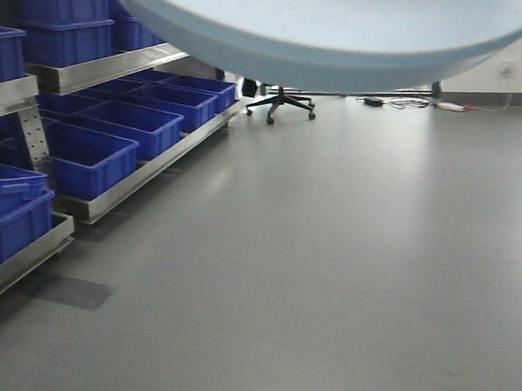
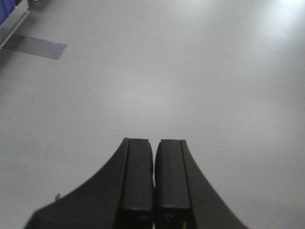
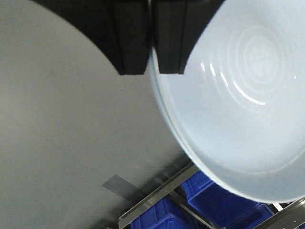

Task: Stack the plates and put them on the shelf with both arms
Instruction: 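Hold the plate stack raised in the right gripper while driving to the shelf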

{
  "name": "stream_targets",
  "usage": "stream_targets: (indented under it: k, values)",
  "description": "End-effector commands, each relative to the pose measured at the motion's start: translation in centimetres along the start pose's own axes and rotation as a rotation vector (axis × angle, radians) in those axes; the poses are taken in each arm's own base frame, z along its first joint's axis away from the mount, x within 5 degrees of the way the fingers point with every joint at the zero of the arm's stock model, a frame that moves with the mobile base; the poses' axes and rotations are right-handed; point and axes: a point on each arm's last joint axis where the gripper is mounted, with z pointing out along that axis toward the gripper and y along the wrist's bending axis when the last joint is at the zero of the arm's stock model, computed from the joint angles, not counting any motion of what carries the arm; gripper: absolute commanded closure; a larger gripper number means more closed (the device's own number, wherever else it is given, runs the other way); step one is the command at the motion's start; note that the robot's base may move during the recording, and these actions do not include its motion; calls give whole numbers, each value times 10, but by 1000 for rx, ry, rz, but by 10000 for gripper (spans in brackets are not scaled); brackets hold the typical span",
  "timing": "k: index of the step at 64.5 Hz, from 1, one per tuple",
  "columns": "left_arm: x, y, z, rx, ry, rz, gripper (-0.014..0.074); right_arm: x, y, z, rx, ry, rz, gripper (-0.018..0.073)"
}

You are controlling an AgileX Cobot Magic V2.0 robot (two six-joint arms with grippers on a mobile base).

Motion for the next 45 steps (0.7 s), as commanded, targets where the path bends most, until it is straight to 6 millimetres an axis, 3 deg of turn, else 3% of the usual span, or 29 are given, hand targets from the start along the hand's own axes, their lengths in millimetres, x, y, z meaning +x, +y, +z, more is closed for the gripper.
stream_targets:
  k: [1, 45]
  values:
    - [-15, -1, -4, 1, -101, -18, 511, -15, 3, -8, -3, -110, 12, 503]
    - [-15, -1, -4, 1, -101, -18, 511, -15, 3, -8, -3, -110, 12, 503]
